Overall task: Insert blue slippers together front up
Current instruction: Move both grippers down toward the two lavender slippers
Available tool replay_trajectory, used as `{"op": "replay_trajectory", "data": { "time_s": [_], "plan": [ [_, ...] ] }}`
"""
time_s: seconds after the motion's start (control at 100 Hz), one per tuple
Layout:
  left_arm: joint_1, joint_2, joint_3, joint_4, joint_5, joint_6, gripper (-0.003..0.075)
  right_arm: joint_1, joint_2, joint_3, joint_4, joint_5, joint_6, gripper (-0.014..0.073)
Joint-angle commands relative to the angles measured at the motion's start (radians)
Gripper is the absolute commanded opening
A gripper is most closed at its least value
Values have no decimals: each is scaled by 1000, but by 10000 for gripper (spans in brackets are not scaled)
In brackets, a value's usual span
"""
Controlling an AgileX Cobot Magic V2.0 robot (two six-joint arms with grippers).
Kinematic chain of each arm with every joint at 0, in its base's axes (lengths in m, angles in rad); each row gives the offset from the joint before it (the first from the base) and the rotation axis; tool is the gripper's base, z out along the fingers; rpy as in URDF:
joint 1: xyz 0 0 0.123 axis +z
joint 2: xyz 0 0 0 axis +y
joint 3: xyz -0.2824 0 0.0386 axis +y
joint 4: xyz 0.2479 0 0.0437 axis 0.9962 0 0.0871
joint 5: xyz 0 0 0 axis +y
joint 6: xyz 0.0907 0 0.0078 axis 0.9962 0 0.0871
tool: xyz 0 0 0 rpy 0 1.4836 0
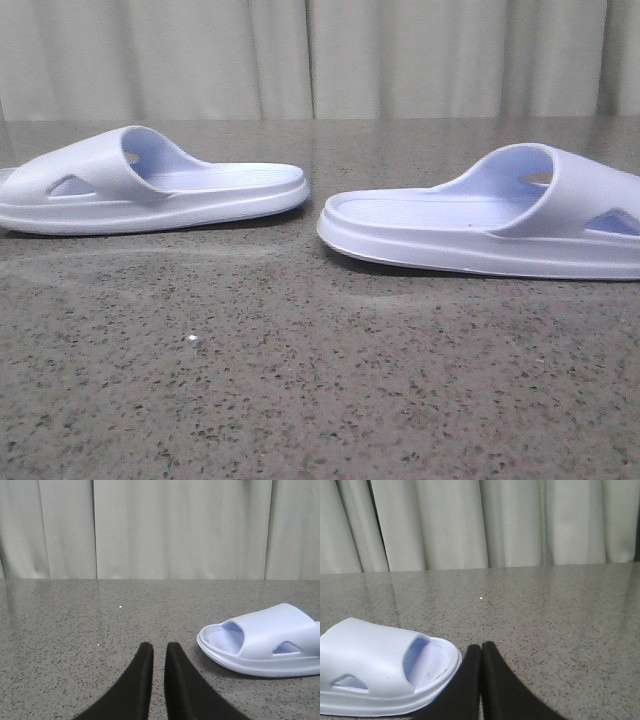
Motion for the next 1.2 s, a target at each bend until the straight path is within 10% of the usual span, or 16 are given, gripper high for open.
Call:
{"op": "replay_trajectory", "data": {
  "time_s": [0.0, 1.19],
  "plan": [
    [-8, -30, 9, 1, -78, -6, 16, -5, -22, 20, -5, -75, 1, -107],
    [-8, -30, 9, -7, -82, -6, 16, -5, -22, 20, -5, -98, 1, -107]
  ]
}}
